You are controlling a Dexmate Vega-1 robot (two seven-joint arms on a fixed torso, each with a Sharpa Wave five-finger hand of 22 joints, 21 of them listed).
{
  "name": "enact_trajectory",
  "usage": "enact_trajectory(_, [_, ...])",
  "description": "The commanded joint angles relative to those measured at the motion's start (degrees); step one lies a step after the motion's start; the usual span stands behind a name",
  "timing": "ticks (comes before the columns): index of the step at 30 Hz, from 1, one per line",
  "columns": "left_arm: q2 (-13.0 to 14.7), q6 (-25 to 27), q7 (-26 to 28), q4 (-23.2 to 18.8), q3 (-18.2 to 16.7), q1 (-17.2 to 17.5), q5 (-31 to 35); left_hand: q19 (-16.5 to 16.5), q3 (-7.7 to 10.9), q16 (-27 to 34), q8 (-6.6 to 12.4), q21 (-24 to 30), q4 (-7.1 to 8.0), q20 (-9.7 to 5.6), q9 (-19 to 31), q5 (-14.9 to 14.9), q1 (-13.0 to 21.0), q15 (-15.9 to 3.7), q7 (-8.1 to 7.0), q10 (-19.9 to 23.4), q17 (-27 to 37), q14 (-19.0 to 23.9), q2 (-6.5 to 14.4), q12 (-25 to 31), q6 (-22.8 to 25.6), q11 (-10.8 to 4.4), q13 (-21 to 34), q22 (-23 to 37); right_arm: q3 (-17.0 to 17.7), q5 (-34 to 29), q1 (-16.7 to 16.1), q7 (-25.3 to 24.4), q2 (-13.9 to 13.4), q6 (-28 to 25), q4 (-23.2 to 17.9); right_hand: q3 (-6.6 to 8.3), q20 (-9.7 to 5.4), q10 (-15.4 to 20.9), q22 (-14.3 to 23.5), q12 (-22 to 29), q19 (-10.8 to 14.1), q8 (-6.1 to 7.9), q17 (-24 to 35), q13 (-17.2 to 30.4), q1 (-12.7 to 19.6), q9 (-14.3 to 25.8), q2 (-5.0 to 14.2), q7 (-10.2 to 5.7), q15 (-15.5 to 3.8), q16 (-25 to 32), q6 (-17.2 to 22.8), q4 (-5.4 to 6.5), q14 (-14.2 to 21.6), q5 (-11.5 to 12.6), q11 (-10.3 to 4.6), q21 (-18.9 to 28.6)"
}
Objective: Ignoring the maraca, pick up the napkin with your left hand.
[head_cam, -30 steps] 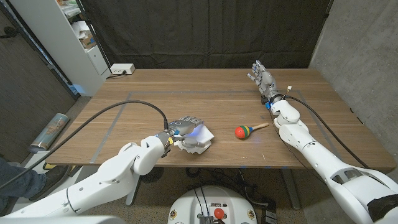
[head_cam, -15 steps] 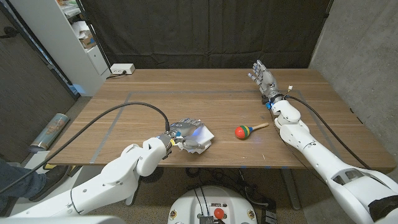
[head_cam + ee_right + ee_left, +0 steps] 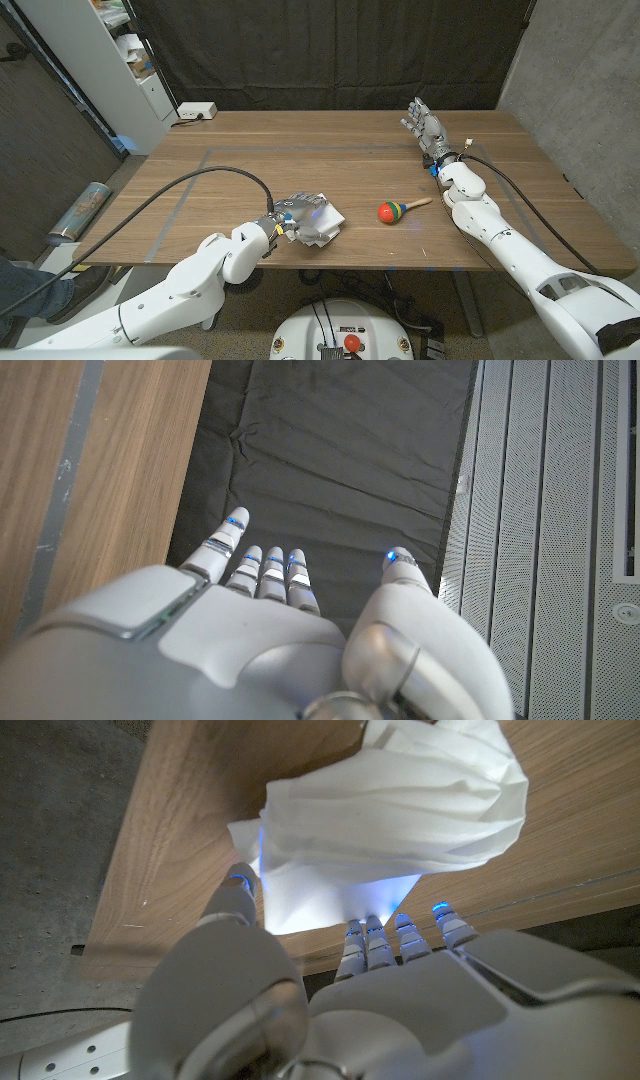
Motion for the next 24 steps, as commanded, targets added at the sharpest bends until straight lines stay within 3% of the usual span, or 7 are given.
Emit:
enact_trajectory(1, [-0.9, 0.0, 0.2, 1.8, 1.1, -1.1, -1.6, 0.0, -0.36, 0.0, -0.06, -0.1, 0.07, 0.44, 0.2, 0.4, 0.7, -0.23, -0.37, 0.1, 0.3, 0.0, 0.2, 0.2, 0.4, 0.08, 0.1, 0.3, 0.1, -0.4, -0.6, -0.9, -0.5, -0.3, -0.5, 0.13, -0.24, -0.1, 0.3, 0.2, 0.0, 0.16, 0.1, 0.2, 0.0, 0.2, 0.20, -0.25, 0.10, 0.1, 0.3, -0.45, -0.2, 0.4, 0.28, 0.3])
enact_trajectory(17, [-1.0, 0.5, 2.0, 2.4, 1.7, -1.5, -3.0, 1.4, -0.41, 0.2, -0.02, 0.4, 0.12, 1.28, 0.3, 0.4, 1.8, 0.47, -0.27, 0.5, 0.3, 0.8, 0.7, 0.3, 0.8, 0.74, 0.1, 0.3, 0.2, -0.3, -0.5, -0.8, -0.3, -0.1, 0.0, 0.08, -0.23, -0.2, 0.3, 0.2, 0.0, 0.16, 0.1, 0.2, 0.0, 0.2, 0.19, -0.24, 0.09, 0.1, 0.2, -0.51, -0.3, 0.4, 0.28, 0.3])
enact_trajectory(24, [-1.4, 1.7, 1.3, 2.4, 2.6, -2.2, -2.2, 2.7, -0.26, 0.4, 0.12, 0.7, 0.07, 1.30, 0.3, 0.4, 2.8, 0.32, -0.41, 1.2, 0.3, 1.6, 1.2, 0.6, 1.3, 0.22, 0.1, 0.3, 0.1, -0.4, -0.2, -0.4, -0.2, 0.1, 0.7, 0.07, -0.17, -0.2, 0.3, 0.2, -0.1, 0.14, 0.1, 0.2, 0.0, 0.2, 0.19, -0.25, 0.10, 0.1, 0.2, -0.54, -0.3, 0.4, 0.28, 0.3])
